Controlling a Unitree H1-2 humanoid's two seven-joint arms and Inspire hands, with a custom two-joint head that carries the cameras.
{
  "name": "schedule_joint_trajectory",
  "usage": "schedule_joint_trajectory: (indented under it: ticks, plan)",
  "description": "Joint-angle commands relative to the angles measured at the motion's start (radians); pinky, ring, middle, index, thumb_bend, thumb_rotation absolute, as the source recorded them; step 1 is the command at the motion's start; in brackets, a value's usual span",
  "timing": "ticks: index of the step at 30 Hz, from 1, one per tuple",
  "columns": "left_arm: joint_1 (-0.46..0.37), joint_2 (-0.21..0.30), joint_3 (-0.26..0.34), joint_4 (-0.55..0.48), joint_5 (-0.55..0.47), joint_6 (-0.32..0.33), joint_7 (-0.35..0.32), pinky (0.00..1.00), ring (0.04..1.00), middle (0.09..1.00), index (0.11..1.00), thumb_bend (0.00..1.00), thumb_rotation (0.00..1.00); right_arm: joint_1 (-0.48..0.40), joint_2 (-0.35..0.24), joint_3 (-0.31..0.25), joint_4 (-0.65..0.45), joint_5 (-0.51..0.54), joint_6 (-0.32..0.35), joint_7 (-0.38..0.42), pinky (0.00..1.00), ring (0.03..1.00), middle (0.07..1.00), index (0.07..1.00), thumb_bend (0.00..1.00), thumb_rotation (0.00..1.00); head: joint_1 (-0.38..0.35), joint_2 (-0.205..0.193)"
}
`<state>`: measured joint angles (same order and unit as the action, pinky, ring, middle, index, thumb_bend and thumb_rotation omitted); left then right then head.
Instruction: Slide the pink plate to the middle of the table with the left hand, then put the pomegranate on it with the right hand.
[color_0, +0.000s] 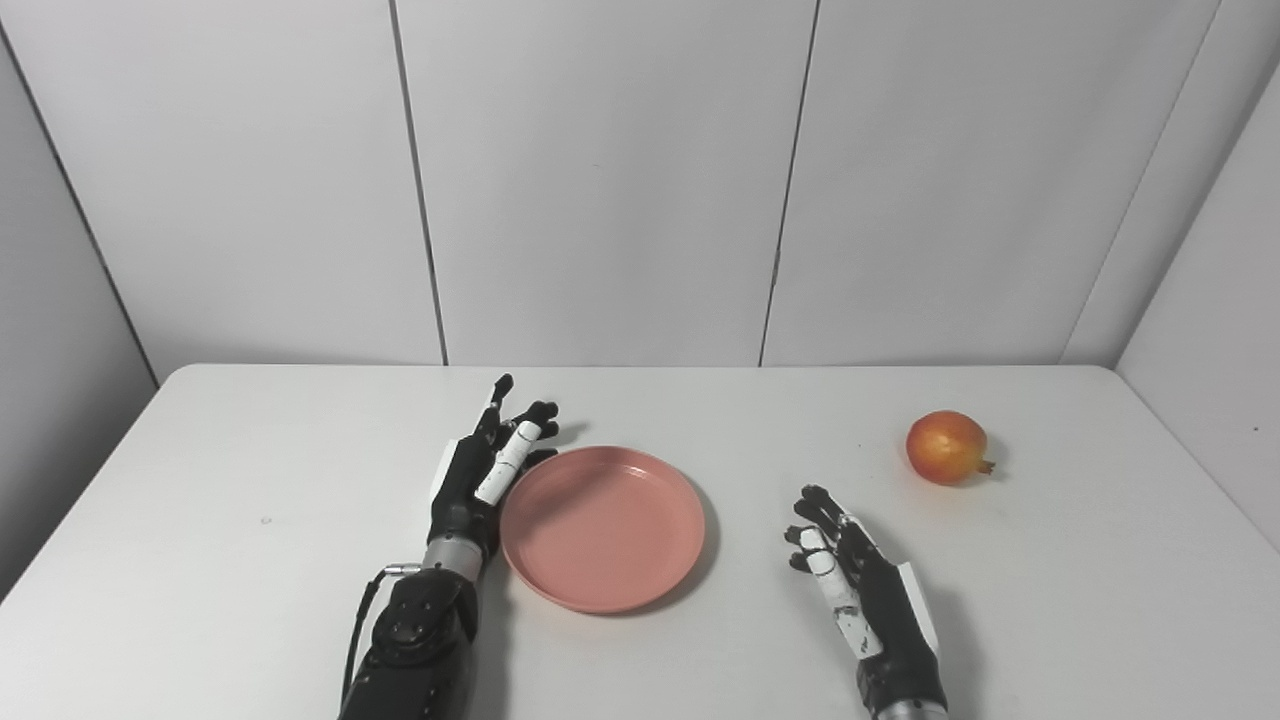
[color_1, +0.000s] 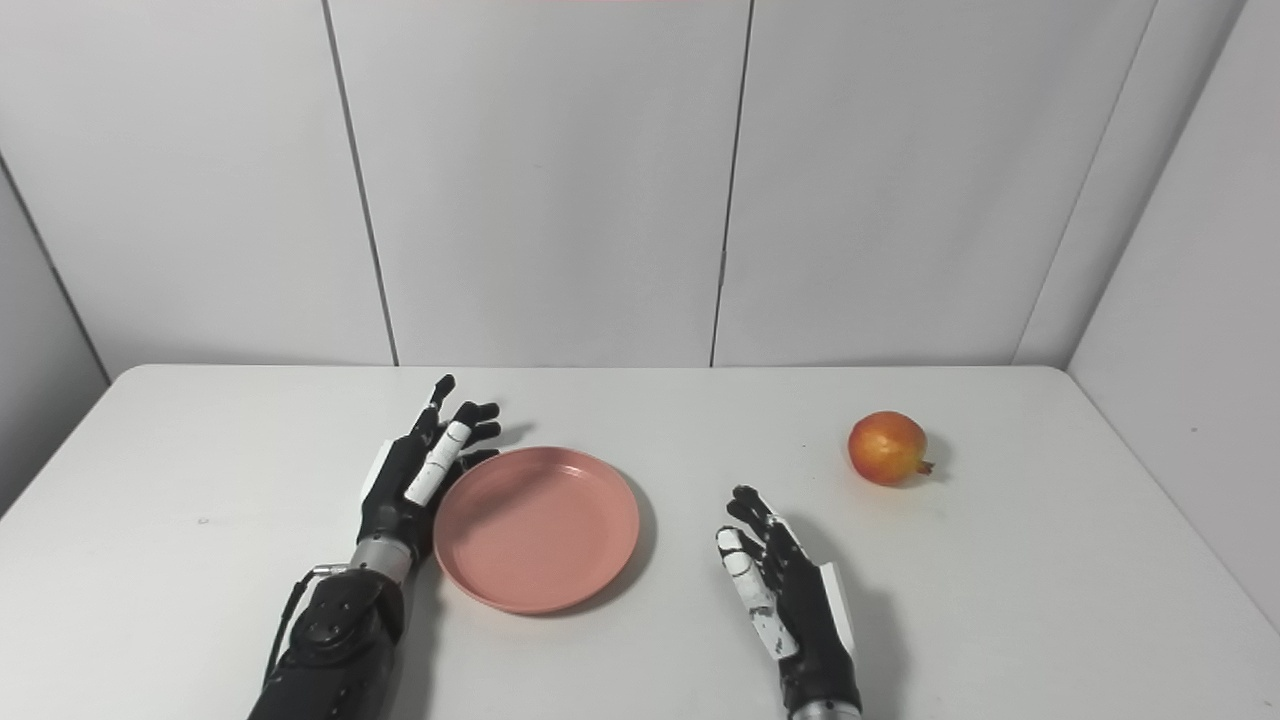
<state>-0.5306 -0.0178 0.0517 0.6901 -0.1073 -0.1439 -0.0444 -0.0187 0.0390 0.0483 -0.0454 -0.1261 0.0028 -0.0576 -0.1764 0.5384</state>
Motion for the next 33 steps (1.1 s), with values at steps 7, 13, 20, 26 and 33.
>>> schedule_joint_trajectory:
  ticks: [7,13,20,26,33]
  plan:
    - [0.047,-0.007,0.013,0.049,-0.016,0.040,-0.023,0.70,0.783,0.774,0.961,0.85,0.66,-0.033,-0.035,-0.004,-0.065,-0.047,-0.082,-0.010,0.72,0.791,0.813,0.851,0.75,0.85,-0.041,-0.005]
    - [0.041,-0.004,0.021,0.080,-0.019,0.019,-0.031,0.72,0.785,0.762,0.962,0.85,0.64,-0.066,-0.066,-0.004,-0.096,-0.084,-0.064,-0.007,0.70,0.777,0.817,0.857,0.74,0.87,-0.071,-0.011]
    - [0.036,-0.010,0.025,0.113,-0.020,-0.010,-0.030,0.70,0.786,0.770,0.952,0.85,0.63,-0.111,-0.093,-0.023,-0.133,-0.070,-0.013,0.010,0.65,0.756,0.807,0.852,0.76,0.84,-0.071,-0.016]
    - [0.037,-0.013,0.031,0.116,-0.026,-0.017,-0.034,0.70,0.783,0.764,0.953,0.86,0.62,-0.167,-0.130,-0.018,-0.142,-0.112,0.012,0.023,0.64,0.750,0.802,0.837,0.75,0.84,-0.074,-0.019]
    - [0.038,-0.015,0.037,0.119,-0.041,-0.025,-0.049,0.72,0.789,0.764,0.959,0.88,0.62,-0.241,-0.202,0.004,-0.154,-0.286,0.078,0.034,0.67,0.760,0.805,0.824,0.73,0.91,-0.079,-0.025]
